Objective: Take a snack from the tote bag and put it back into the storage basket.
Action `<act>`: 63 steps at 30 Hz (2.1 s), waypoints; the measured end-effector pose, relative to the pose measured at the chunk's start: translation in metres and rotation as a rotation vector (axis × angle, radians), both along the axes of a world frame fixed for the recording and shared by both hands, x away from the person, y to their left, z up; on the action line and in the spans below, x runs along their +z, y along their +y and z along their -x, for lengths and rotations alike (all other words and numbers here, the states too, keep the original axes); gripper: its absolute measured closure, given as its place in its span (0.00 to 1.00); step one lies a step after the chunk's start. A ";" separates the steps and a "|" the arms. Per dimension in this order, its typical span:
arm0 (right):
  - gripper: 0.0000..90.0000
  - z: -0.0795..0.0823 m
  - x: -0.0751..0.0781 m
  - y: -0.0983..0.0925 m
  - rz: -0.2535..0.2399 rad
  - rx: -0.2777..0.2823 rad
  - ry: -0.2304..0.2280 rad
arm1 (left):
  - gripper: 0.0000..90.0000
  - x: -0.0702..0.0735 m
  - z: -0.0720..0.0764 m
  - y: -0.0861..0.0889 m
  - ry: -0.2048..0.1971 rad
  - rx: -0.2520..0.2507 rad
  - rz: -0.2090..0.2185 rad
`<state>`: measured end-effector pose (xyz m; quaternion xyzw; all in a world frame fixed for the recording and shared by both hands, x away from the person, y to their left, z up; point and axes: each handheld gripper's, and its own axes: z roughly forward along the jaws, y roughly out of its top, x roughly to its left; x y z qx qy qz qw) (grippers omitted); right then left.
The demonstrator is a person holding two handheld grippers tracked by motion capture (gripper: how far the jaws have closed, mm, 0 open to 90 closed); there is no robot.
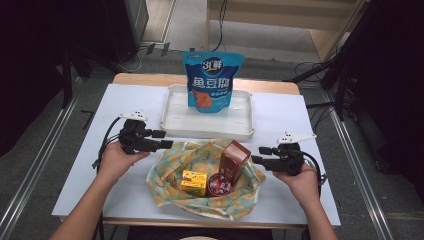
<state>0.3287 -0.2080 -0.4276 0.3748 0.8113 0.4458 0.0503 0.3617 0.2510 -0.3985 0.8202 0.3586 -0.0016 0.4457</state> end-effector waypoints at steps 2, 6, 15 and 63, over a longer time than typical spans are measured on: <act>0.55 0.001 0.002 0.000 0.000 0.003 -0.001 | 0.44 -0.001 0.001 0.002 0.002 0.000 -0.001; 0.54 0.004 0.008 -0.001 0.001 0.010 -0.022 | 0.44 -0.002 0.002 0.004 0.004 0.000 -0.012; 0.53 0.013 0.028 0.000 0.013 0.039 -0.031 | 0.44 -0.002 0.002 0.006 0.009 -0.004 0.000; 0.32 0.055 0.069 0.054 0.037 0.179 -0.079 | 0.44 -0.002 -0.005 0.011 0.021 0.007 0.011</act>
